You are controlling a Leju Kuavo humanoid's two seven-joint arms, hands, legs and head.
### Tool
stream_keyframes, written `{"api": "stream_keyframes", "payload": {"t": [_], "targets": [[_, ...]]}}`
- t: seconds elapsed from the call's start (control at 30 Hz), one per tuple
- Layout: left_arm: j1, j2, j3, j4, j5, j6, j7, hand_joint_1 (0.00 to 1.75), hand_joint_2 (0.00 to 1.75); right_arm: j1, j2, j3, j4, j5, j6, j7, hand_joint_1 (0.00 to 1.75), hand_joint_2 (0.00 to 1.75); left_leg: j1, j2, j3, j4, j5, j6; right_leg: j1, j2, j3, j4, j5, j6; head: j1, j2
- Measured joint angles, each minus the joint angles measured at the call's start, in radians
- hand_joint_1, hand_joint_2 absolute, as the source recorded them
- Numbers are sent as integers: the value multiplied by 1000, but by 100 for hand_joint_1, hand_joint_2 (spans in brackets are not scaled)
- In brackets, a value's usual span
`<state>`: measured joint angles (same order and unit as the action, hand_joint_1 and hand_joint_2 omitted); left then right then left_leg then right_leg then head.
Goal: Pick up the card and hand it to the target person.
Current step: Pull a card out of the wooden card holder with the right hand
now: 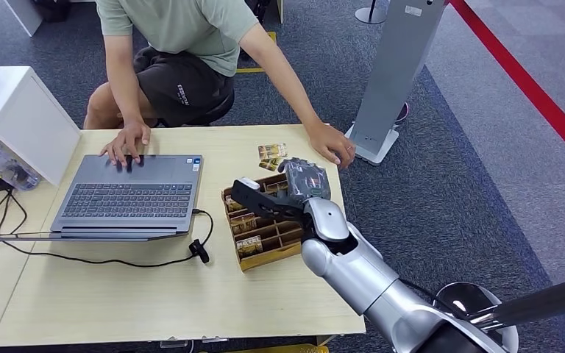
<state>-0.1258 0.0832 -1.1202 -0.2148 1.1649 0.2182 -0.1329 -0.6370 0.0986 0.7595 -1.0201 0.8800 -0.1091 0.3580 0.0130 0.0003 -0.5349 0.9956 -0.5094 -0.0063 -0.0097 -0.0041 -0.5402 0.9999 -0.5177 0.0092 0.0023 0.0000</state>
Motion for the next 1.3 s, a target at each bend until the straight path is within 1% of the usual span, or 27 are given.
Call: {"api": "stream_keyframes", "payload": {"t": [0.13, 0.5, 0.67, 0.8, 1.0, 1.3], "targets": [[1, 0, 0, 0, 1, 0, -1, 0, 0, 0, 6, 2, -1, 0, 3, -1, 76, 175, 0, 0, 0, 0, 0, 0, 0, 0, 0, 0, 0, 0, 0, 0], [2, 0, 0, 0, 0, -1, 0, 0, 0, 2, 7, 11, 3, -10, 12, 1, 86, 175, 0, 0, 0, 0, 0, 0, 0, 0, 0, 0, 0, 0, 0, 0], [2, 0, 0, 0, -1, -1, 0, 0, 0, 2, 7, 14, 5, -14, 12, 10, 84, 175, 0, 0, 0, 0, 0, 0, 0, 0, 0, 0, 0, 0, 0, 0], [2, 0, 0, 0, -1, 0, 0, 0, 0, 4, 6, 15, 5, -16, 12, 11, 88, 175, 0, 0, 0, 0, 0, 0, 0, 0, 0, 0, 0, 0, 0, 0], [2, 0, -1, 0, -1, 0, 0, 0, 0, 9, 4, 15, 5, -17, 12, 12, 89, 175, 0, 0, 0, 0, 0, 0, 0, 0, 0, 0, 0, 0, 0, 0], [2, 0, -1, 0, -2, -2, 0, 0, 0, 11, 3, 19, 5, -17, 13, 13, 83, 175, 0, 0, 0, 0, 0, 0, 0, 0, 0, 0, 0, 0, 0, 0]]}}
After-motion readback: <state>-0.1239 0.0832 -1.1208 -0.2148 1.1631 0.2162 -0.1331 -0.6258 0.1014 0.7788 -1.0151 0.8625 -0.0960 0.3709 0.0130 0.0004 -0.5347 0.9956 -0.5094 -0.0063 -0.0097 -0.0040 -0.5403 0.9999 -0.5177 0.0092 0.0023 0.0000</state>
